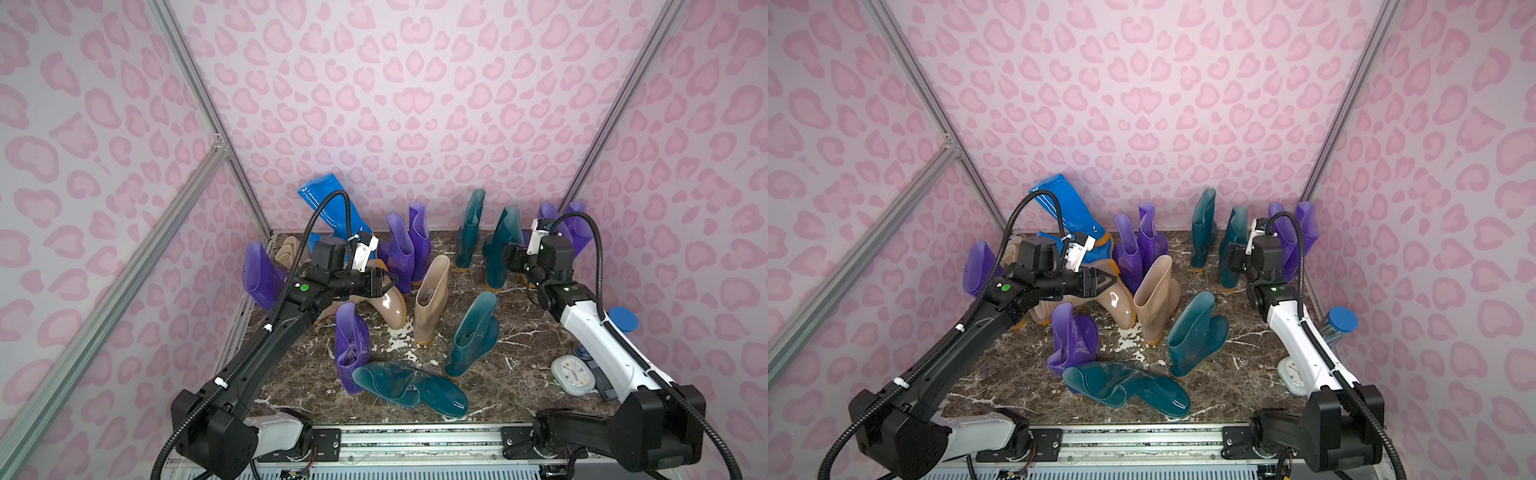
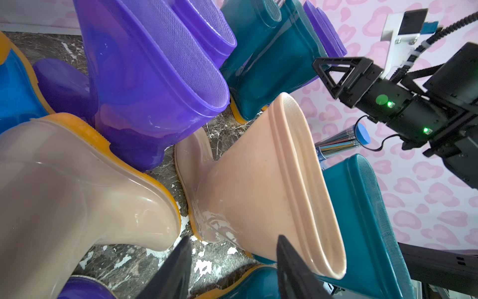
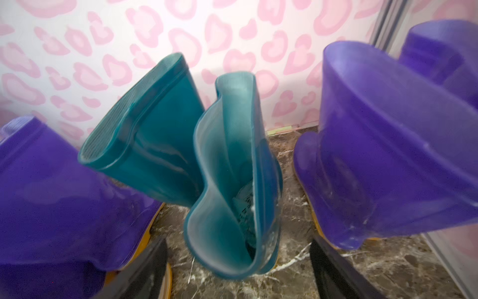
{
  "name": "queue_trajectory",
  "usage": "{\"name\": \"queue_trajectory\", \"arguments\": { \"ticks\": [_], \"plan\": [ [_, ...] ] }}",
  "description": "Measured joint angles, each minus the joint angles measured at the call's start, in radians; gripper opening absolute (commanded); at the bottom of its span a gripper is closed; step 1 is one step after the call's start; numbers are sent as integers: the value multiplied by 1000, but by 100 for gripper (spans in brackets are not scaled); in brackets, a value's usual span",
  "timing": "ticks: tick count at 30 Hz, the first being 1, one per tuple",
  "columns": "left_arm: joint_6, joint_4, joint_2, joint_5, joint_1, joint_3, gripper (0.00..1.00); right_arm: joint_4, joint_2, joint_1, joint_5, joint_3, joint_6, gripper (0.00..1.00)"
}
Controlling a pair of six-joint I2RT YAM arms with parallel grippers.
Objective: Match and arrange rain boots in pairs
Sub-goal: Adjust the rain boot at the center of the board.
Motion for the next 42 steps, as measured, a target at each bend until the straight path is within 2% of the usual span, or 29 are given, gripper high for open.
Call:
{"name": "queue_trajectory", "arguments": {
  "ticks": [3, 7, 12, 14, 17, 19, 20, 21, 22, 30, 35, 42],
  "plan": [
    [0, 0, 0, 0, 0, 0, 54, 32, -15, 7, -17, -74, 0, 99],
    [0, 0, 0, 1, 0, 0, 54, 104, 4, 6, 8, -121, 26, 99],
    [0, 0, 0, 0, 0, 0, 54, 165, 113, 0, 21, -103, 37, 99],
    [0, 0, -1, 0, 0, 0, 54, 192, 158, 0, 25, -91, 37, 95],
    [0, 0, -1, 0, 0, 0, 54, 217, 218, 0, 43, -50, 37, 74],
    [1, 0, -1, 0, 0, 0, 54, 215, 259, -1, 74, -12, 37, 52],
    [1, 0, -1, 0, 0, 0, 54, 213, 275, -3, 87, 6, 38, 35],
    [3, 0, -1, 0, 0, 0, 54, 206, 294, -7, 103, 32, 34, 12],
    [5, 0, -1, 0, 0, 0, 54, 196, 310, -11, 126, 58, 30, 0],
    [8, 0, -3, -4, 0, 0, 54, 141, 362, -32, 314, 162, -50, 0],
    [8, 0, -3, -4, 0, 0, 54, 170, 360, -40, 412, 111, -88, 0],
    [8, 0, 8, -4, 0, 0, 54, 235, 359, -51, 447, 108, -106, 0]
  ]
}}
